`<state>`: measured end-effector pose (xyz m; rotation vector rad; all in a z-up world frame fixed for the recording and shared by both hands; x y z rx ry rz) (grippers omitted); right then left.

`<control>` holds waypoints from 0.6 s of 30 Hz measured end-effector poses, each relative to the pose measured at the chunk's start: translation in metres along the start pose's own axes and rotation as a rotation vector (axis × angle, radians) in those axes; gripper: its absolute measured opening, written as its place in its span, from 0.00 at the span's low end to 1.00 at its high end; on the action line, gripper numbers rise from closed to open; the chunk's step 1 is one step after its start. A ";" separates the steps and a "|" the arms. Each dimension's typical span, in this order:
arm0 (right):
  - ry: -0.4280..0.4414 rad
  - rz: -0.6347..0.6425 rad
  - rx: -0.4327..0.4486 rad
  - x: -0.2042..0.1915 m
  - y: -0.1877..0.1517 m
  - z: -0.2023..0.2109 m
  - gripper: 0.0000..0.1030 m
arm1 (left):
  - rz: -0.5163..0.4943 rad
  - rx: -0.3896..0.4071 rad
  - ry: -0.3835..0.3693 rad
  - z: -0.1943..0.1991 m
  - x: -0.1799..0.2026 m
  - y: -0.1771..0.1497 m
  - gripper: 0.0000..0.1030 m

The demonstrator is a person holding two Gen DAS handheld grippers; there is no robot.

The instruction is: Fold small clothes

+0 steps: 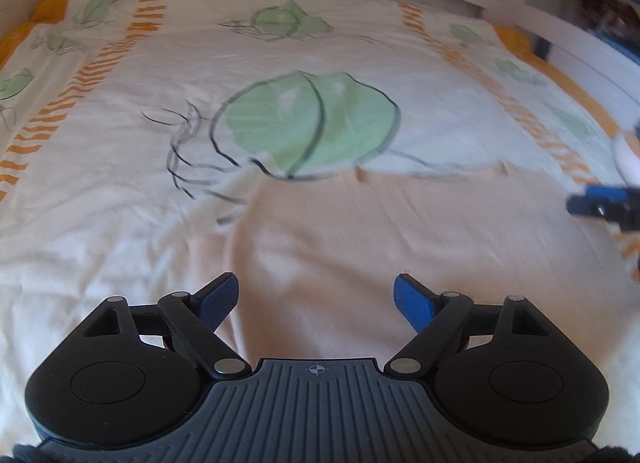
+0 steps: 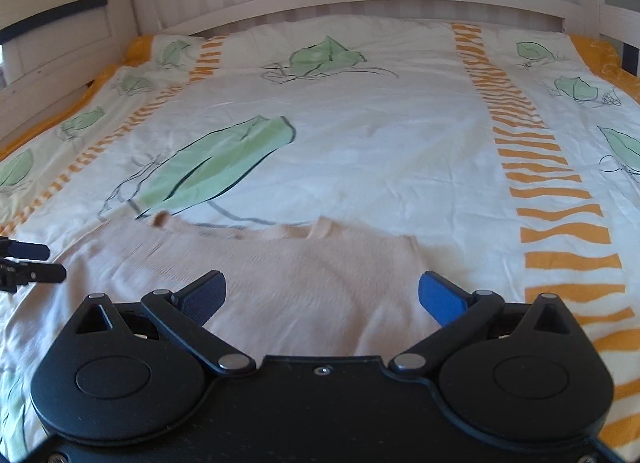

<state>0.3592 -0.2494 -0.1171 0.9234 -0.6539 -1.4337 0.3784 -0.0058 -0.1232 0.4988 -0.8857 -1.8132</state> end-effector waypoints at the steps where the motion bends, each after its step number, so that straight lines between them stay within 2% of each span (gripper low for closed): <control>1: 0.009 0.006 0.000 -0.006 -0.002 0.003 1.00 | -0.017 -0.005 -0.010 0.004 0.006 -0.007 0.82; 4: 0.048 0.027 0.007 -0.026 -0.008 0.012 1.00 | -0.070 -0.026 -0.047 0.009 0.023 -0.027 0.82; 6: 0.072 0.065 0.007 -0.044 -0.013 0.016 1.00 | -0.109 -0.069 -0.029 0.004 0.026 -0.042 0.82; 8: 0.093 0.106 0.004 -0.060 -0.017 0.017 1.00 | -0.136 -0.076 -0.017 0.005 0.024 -0.053 0.83; 15: 0.164 0.231 -0.020 -0.114 -0.039 0.012 1.00 | -0.110 -0.090 -0.040 0.019 0.016 -0.066 0.83; 18: 0.149 0.357 -0.043 -0.124 -0.056 0.005 1.00 | -0.103 -0.089 -0.044 0.020 0.016 -0.067 0.83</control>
Point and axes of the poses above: each gripper's, at about its wrist camera, not at the fingertips, and z roughly against the way its jaws point, x to its right, y to its top, the point moved 10 cm from there along -z, roughly the way its jaws point, and after that the axes turned 7 degrees about x, right-handed, at the moved point
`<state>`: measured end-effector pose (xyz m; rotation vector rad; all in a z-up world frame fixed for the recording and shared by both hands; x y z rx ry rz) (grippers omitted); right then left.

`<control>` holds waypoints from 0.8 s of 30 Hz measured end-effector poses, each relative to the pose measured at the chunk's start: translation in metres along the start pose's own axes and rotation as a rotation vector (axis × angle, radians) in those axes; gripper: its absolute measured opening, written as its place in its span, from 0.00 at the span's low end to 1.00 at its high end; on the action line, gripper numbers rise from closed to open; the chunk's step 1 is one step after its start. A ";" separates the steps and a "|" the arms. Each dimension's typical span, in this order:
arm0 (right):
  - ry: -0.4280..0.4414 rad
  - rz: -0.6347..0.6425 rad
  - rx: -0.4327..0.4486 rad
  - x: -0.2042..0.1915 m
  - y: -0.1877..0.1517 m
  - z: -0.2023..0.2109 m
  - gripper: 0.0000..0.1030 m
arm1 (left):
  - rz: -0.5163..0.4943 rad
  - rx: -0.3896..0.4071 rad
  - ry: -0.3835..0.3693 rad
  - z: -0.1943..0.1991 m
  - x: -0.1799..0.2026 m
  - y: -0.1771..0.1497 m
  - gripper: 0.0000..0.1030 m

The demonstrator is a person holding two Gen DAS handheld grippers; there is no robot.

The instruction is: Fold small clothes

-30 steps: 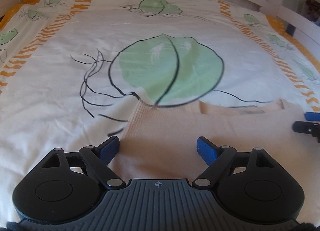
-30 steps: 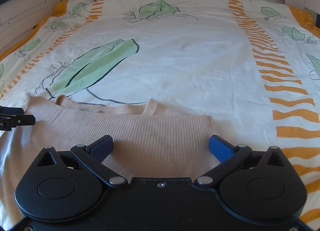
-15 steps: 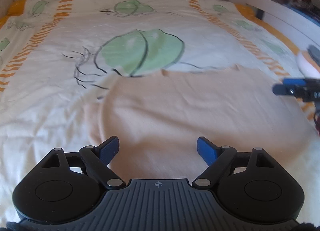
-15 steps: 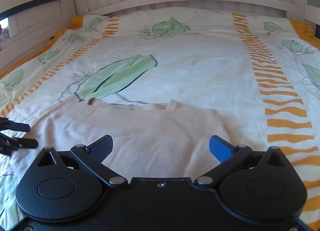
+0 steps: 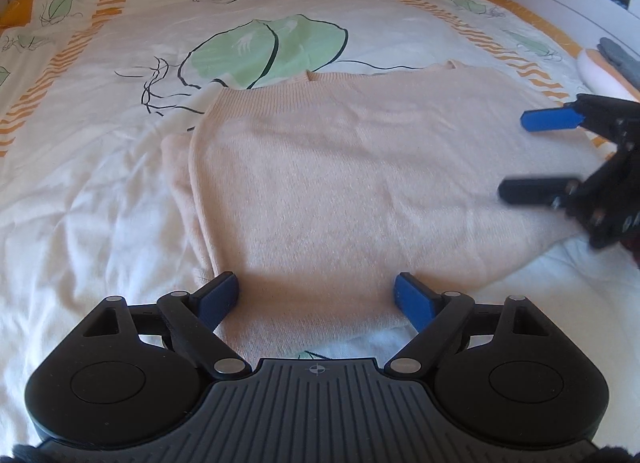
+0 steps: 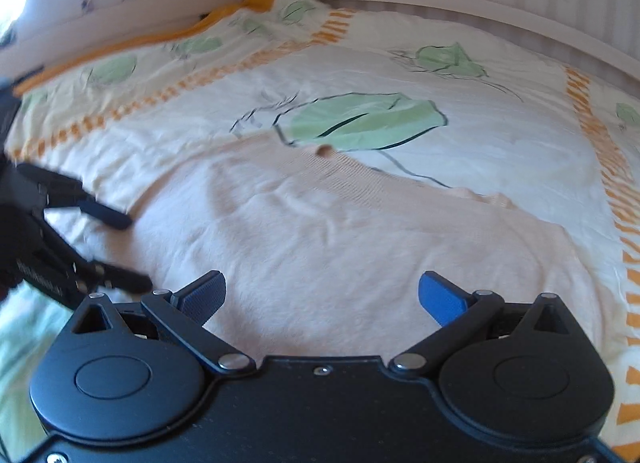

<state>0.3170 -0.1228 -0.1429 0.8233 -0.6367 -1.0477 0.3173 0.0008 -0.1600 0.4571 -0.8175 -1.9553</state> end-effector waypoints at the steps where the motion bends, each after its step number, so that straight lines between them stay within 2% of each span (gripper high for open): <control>1: -0.034 0.044 -0.014 0.002 -0.006 -0.002 1.00 | -0.001 0.001 -0.003 0.000 0.000 0.000 0.83; 3: -0.096 0.072 -0.017 0.018 -0.017 -0.002 1.00 | 0.000 -0.001 -0.010 0.000 -0.001 -0.001 0.83; 6: -0.139 -0.049 -0.011 0.052 -0.026 0.008 1.00 | -0.009 -0.003 -0.020 0.000 -0.001 -0.001 0.83; 8: -0.179 -0.086 -0.013 0.069 -0.031 0.016 1.00 | -0.012 -0.006 -0.026 0.001 -0.001 -0.002 0.83; 12: -0.199 -0.140 -0.018 0.089 -0.037 0.033 1.00 | -0.002 -0.003 -0.015 0.007 0.001 0.003 0.83; 14: -0.189 -0.172 0.014 0.096 -0.033 0.044 1.00 | 0.014 0.033 -0.015 0.015 0.007 0.011 0.83; 17: -0.161 -0.284 0.070 0.113 -0.026 0.055 1.00 | 0.053 0.099 -0.058 0.025 0.024 0.026 0.83; 19: -0.175 -0.353 0.080 0.130 -0.023 0.054 1.00 | 0.073 0.120 -0.094 0.022 0.038 0.034 0.83; 24: -0.218 -0.418 0.090 0.163 -0.018 0.042 1.00 | 0.078 0.087 -0.117 -0.009 0.061 0.030 0.83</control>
Point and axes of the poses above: each gripper's, at about its wrist camera, not at the fingertips, and z roughly against the way its jaws point, x to its right, y to its top, the point moved 10 cm from there along -z, roughly the way its jaws point, and after that the axes turned 7 degrees about x, right-handed, at the moved point
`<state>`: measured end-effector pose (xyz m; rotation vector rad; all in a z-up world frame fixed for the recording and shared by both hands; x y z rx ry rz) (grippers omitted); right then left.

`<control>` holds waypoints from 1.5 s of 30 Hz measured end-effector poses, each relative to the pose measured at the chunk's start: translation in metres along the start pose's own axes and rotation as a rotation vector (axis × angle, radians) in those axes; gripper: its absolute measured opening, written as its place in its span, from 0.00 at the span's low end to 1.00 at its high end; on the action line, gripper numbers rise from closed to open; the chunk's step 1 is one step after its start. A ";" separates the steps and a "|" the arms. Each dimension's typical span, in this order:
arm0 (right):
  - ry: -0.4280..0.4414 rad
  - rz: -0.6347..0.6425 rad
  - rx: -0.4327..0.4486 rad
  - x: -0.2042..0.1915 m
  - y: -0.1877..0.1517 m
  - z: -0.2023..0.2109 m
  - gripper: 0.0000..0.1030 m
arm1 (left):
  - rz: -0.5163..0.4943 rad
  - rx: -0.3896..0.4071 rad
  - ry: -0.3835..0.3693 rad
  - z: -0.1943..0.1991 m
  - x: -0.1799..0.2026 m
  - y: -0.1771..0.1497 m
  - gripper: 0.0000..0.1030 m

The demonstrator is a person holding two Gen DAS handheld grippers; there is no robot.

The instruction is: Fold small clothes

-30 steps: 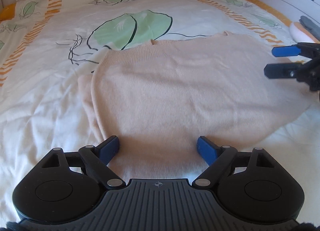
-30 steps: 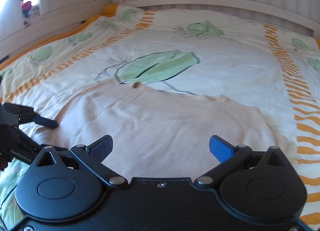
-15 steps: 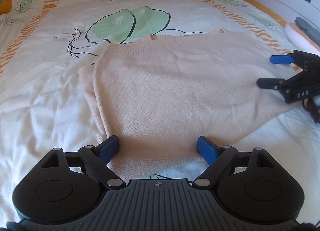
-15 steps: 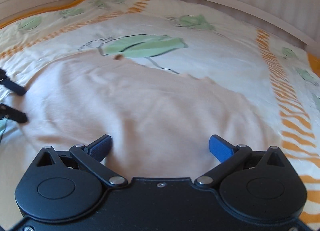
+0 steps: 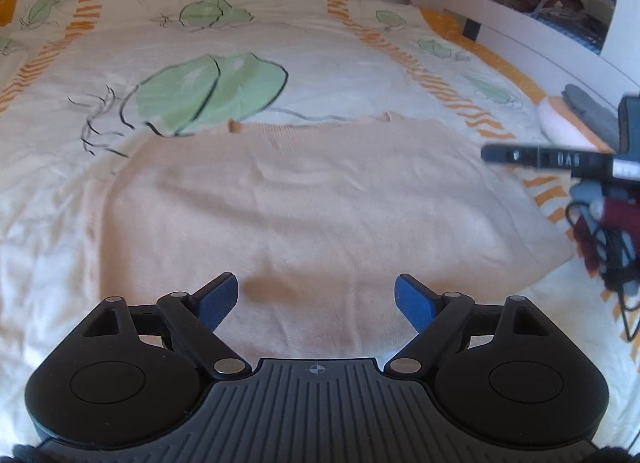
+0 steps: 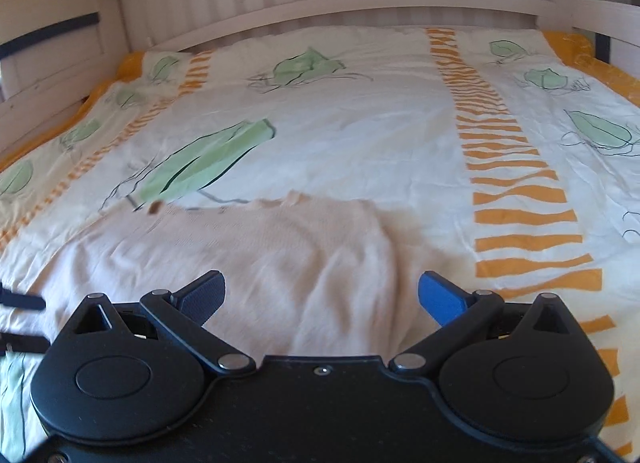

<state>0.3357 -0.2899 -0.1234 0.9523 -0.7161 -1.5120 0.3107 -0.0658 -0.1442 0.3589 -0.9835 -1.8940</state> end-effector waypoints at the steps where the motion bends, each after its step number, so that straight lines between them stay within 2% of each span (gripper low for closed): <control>1: -0.007 0.005 -0.004 0.003 0.001 -0.004 1.00 | -0.002 -0.031 0.011 -0.008 0.000 -0.008 0.83; 4: -0.027 0.045 -0.026 0.008 0.002 -0.019 1.00 | -0.053 -0.007 0.035 -0.012 0.005 -0.018 0.90; 9: -0.115 0.089 -0.127 0.028 -0.012 -0.054 1.00 | -0.036 0.003 0.041 -0.009 0.004 -0.021 0.91; 15: -0.149 -0.036 -0.113 0.051 -0.003 -0.062 1.00 | -0.040 -0.001 0.049 -0.009 0.004 -0.020 0.91; 21: -0.064 -0.138 -0.030 0.047 -0.003 -0.021 1.00 | -0.040 -0.003 0.054 -0.010 0.004 -0.019 0.92; 26: -0.040 -0.056 -0.048 0.034 -0.033 0.013 1.00 | -0.042 -0.004 0.060 -0.010 0.004 -0.019 0.92; 28: -0.051 0.008 -0.081 0.031 -0.047 0.016 1.00 | -0.045 -0.004 0.064 -0.011 0.004 -0.019 0.92; 30: -0.046 0.041 -0.049 0.029 -0.051 0.019 1.00 | -0.045 -0.009 0.070 -0.011 0.005 -0.019 0.93; 38: 0.034 -0.069 -0.002 0.039 -0.051 0.021 1.00 | -0.011 -0.042 0.121 -0.010 0.004 -0.010 0.93; 42: 0.058 -0.110 0.011 0.042 -0.050 0.023 1.00 | 0.030 -0.008 0.147 -0.002 0.003 0.011 0.93; 45: 0.051 -0.100 0.006 0.040 -0.051 0.022 1.00 | 0.022 0.005 0.203 -0.006 -0.002 0.032 0.93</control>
Point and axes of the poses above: each gripper's, at about its wrist camera, not at the fingertips, and z roughly against the way its jaws point, x to its right, y to its top, the point moved 10 cm from there along -z, roughly the way its jaws point, and after that the axes turned 7 degrees about x, right-handed, at the moved point
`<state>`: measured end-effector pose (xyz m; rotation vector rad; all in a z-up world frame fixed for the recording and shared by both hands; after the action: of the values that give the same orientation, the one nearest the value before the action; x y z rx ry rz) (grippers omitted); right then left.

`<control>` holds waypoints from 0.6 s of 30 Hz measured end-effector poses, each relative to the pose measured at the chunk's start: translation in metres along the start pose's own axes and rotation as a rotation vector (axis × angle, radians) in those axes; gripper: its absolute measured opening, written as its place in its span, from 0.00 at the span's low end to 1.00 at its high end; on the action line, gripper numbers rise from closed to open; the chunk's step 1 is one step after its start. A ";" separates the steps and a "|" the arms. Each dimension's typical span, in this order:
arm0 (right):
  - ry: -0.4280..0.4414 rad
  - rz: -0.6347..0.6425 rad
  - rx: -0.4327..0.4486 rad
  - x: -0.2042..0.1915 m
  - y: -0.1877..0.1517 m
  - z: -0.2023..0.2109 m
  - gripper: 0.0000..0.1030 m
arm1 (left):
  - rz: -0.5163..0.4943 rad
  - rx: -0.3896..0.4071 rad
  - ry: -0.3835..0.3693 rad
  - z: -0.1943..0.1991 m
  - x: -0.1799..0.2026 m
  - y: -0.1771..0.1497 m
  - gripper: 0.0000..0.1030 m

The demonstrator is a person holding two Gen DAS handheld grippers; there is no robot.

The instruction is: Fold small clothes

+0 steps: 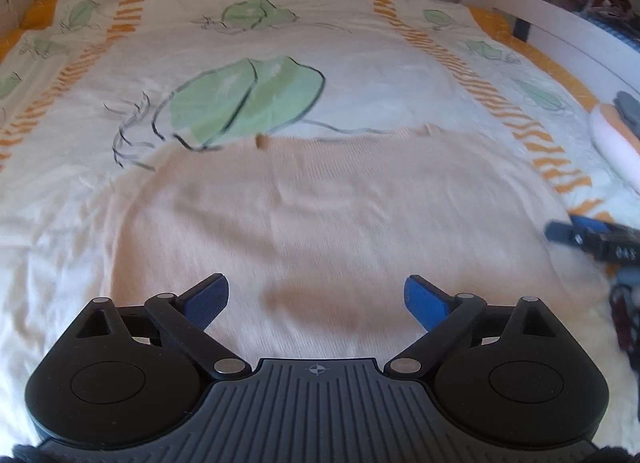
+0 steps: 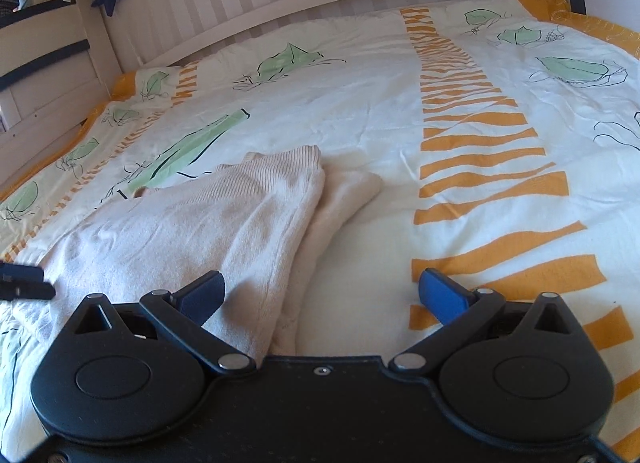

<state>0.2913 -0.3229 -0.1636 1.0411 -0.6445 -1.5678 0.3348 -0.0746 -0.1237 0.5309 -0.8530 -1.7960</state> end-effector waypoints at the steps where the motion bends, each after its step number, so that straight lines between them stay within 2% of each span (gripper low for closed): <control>1: -0.005 0.007 -0.003 -0.001 0.000 0.000 1.00 | -0.001 0.000 0.021 -0.004 -0.001 0.007 0.93; 4: -0.018 0.027 -0.010 -0.003 -0.001 -0.001 1.00 | 0.012 -0.015 0.052 -0.020 -0.002 0.017 0.93; 7: -0.023 0.034 -0.014 -0.003 -0.002 -0.001 1.00 | 0.025 -0.070 0.076 -0.041 0.000 0.013 0.93; 9: -0.021 0.031 -0.015 -0.003 -0.002 -0.001 1.00 | -0.013 -0.115 0.095 -0.053 0.003 0.003 0.93; 10: -0.019 0.027 -0.015 -0.003 -0.001 0.000 1.00 | -0.029 -0.122 0.101 -0.057 0.004 0.000 0.97; 12: -0.006 0.009 -0.015 -0.002 0.000 0.001 1.00 | 0.009 -0.121 0.107 -0.061 0.000 -0.003 1.00; 14: 0.023 -0.034 -0.016 -0.001 0.003 0.002 1.00 | 0.059 -0.125 0.094 -0.062 -0.004 -0.005 1.00; 18: 0.145 -0.230 -0.008 0.001 0.009 0.005 1.00 | 0.042 -0.130 0.089 -0.061 -0.004 -0.005 1.00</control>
<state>0.2913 -0.3273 -0.1539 1.2448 -0.4303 -1.6711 0.3754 -0.0878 -0.1672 0.5011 -0.6768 -1.7622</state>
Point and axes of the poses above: each gripper's, at about its wrist camera, not at the fingertips, and z roughly against the way its jaws point, x to its right, y to its top, the point moved 10 cm from there along -z, roughly the way its jaws point, and after that the axes turned 7 degrees about x, right-handed, at the moved point
